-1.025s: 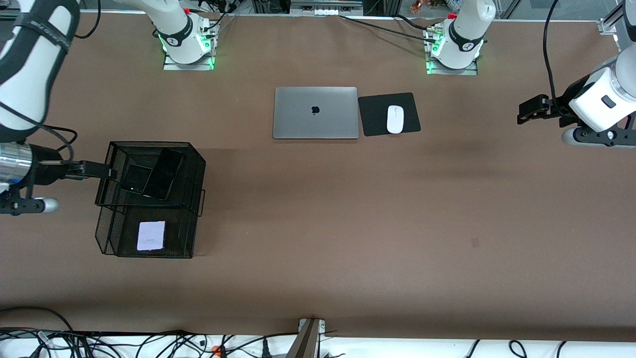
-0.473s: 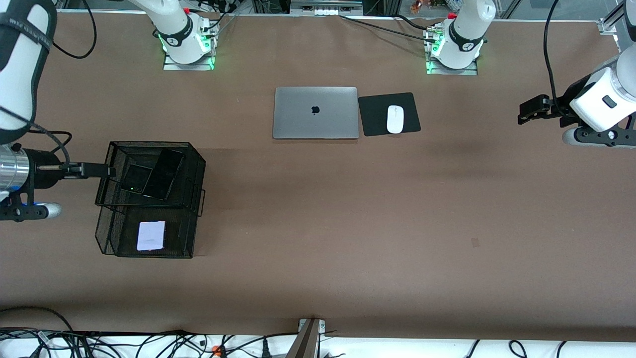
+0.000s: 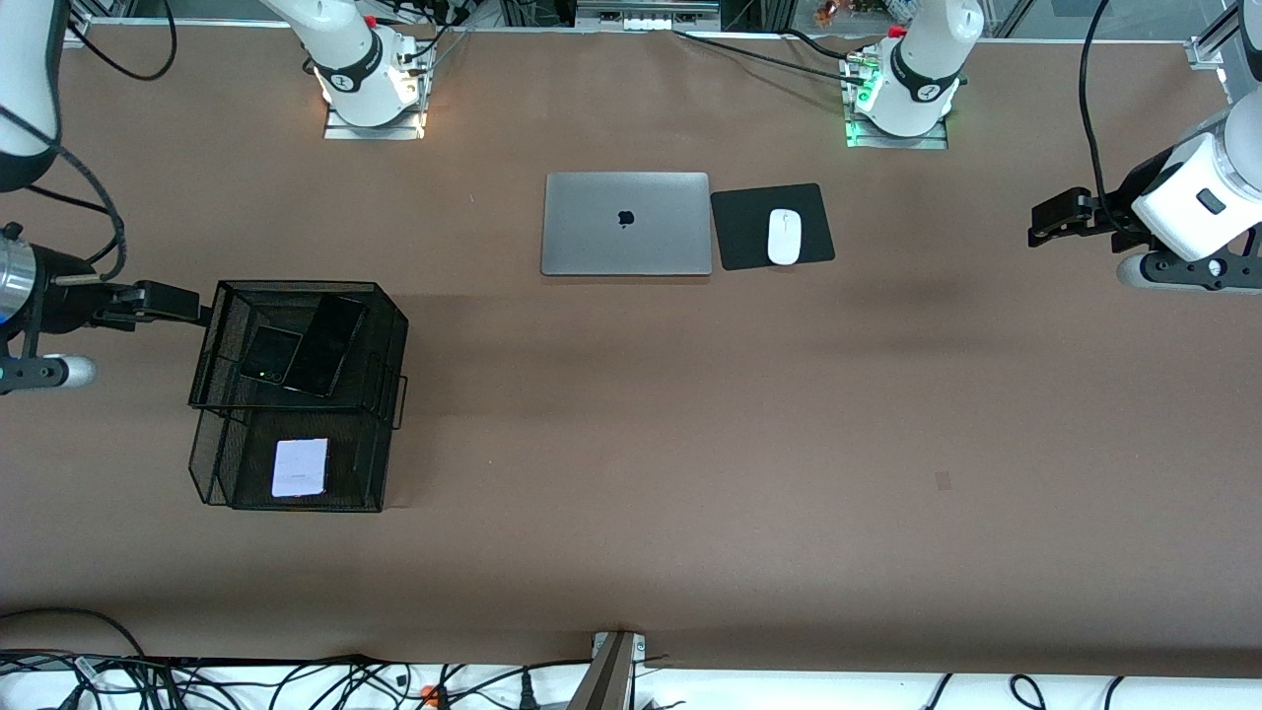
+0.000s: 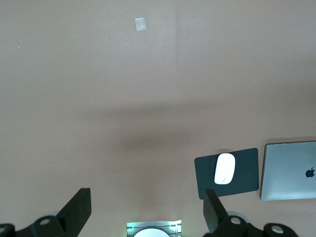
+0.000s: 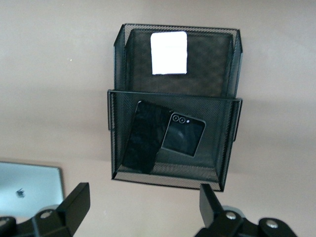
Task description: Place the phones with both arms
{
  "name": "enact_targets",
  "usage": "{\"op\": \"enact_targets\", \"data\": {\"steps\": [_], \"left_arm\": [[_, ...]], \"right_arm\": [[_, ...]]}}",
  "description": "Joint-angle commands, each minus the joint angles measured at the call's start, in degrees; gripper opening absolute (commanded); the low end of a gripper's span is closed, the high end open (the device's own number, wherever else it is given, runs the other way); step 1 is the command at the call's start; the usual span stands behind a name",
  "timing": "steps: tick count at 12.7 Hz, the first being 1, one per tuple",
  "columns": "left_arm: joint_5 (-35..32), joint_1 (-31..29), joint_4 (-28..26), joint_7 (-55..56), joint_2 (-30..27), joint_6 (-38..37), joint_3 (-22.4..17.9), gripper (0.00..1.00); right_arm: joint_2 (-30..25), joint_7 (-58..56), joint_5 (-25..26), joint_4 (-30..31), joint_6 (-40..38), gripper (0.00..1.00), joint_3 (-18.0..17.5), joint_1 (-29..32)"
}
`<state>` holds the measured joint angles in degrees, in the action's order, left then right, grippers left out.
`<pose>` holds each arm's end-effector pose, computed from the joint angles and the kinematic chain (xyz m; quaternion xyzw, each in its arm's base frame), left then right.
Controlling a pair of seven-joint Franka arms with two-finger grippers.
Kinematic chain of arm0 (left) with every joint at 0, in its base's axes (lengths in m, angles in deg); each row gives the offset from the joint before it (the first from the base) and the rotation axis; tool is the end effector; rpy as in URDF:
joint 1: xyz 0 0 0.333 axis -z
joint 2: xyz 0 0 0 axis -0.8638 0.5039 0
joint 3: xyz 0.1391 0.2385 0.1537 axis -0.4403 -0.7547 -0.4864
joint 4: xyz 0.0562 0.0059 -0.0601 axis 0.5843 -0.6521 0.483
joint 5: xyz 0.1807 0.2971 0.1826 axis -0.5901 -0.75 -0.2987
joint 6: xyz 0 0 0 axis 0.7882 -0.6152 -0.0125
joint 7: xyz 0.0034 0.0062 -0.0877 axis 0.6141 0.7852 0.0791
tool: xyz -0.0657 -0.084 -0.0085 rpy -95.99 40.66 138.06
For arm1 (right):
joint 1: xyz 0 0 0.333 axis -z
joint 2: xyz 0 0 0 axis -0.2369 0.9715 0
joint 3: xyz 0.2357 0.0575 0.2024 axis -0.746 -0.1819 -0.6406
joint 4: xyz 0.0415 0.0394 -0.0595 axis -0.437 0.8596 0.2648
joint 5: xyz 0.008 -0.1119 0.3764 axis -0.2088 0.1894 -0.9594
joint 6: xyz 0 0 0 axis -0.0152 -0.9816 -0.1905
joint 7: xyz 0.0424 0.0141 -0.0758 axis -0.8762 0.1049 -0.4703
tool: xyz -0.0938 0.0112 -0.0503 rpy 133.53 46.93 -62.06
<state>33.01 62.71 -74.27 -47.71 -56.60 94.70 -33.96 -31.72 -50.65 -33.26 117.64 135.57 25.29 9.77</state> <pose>0.5593 -0.0290 0.5873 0.9955 -0.0165 -0.0919 0.0133 0.6407 0.0072 0.5497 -0.9971 -0.0265 0.0591 0.0394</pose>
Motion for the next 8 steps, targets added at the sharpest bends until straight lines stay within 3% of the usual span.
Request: {"op": "enact_targets", "data": {"steps": [1, 2, 4, 8], "left_arm": [[-1.1, -0.3, 0.9, -1.2, -0.1, -0.1, 0.1, 1.00], [-1.1, -0.3, 0.9, -1.2, -0.1, -0.1, 0.1, 1.00], [-1.1, -0.3, 1.0, -1.2, -0.1, -0.1, 0.1, 1.00], [-1.0, -0.3, 1.0, -1.2, -0.1, -0.1, 0.1, 1.00]], "right_arm": [[-10.9, 0.6, 3.8, 16.5, 9.0, 0.98, -4.3, 2.4], [-11.6, 1.6, 5.4, 16.9, 9.3, 0.97, -6.5, 4.0], [-11.8, 5.5, 7.1, 16.6, 8.3, 0.97, -14.6, 9.9], [-11.1, 5.5, 6.4, 15.1, 7.8, 0.99, -15.4, 11.6]]}}
